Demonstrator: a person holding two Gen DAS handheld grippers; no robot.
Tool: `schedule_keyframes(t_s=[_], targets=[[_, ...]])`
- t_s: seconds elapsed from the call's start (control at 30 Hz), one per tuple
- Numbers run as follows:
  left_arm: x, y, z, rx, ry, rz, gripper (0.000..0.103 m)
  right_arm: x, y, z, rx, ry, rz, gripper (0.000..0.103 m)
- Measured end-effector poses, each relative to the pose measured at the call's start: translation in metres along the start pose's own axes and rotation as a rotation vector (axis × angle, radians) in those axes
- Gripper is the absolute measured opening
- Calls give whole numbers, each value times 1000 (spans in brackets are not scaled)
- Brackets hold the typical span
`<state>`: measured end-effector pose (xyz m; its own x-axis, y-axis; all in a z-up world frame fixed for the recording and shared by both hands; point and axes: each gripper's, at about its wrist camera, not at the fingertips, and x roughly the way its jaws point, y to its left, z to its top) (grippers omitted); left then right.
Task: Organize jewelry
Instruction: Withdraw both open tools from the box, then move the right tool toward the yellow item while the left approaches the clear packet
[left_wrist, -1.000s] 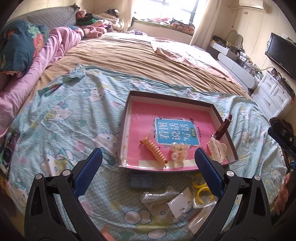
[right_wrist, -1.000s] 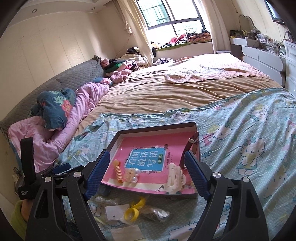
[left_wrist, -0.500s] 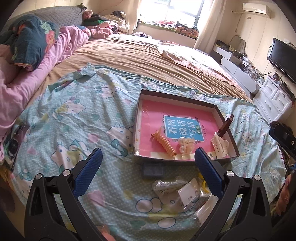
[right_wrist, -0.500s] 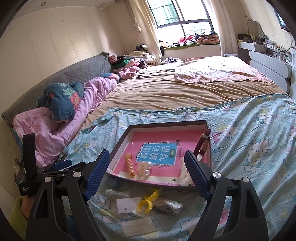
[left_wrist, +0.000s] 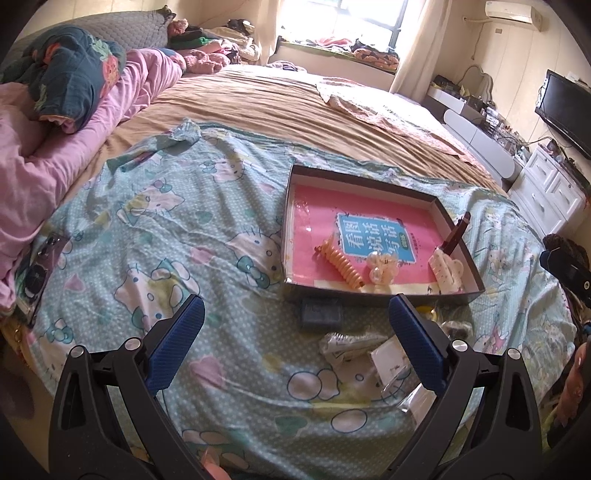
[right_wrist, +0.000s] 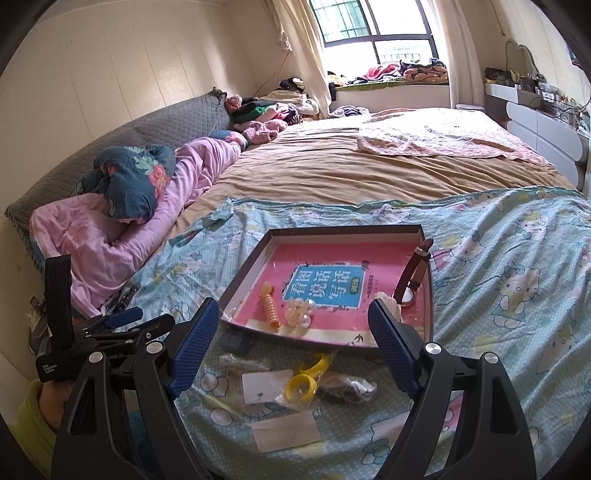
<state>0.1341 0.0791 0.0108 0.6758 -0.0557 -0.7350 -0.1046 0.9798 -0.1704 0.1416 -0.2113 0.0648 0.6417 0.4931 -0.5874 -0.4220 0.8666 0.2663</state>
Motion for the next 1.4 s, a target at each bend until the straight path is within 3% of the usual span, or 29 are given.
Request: schedule_keyframes(t_s=[0.93, 1.17, 1.4], targets=[[33, -5, -48, 85, 117, 70, 93, 18, -12, -58, 1, 161, -18, 82], [51, -10, -56, 111, 159, 63, 69, 25, -25, -66, 23, 190, -44, 82], [65, -19, -55, 139, 175, 37, 68, 32, -36, -70, 49, 208, -53, 82]])
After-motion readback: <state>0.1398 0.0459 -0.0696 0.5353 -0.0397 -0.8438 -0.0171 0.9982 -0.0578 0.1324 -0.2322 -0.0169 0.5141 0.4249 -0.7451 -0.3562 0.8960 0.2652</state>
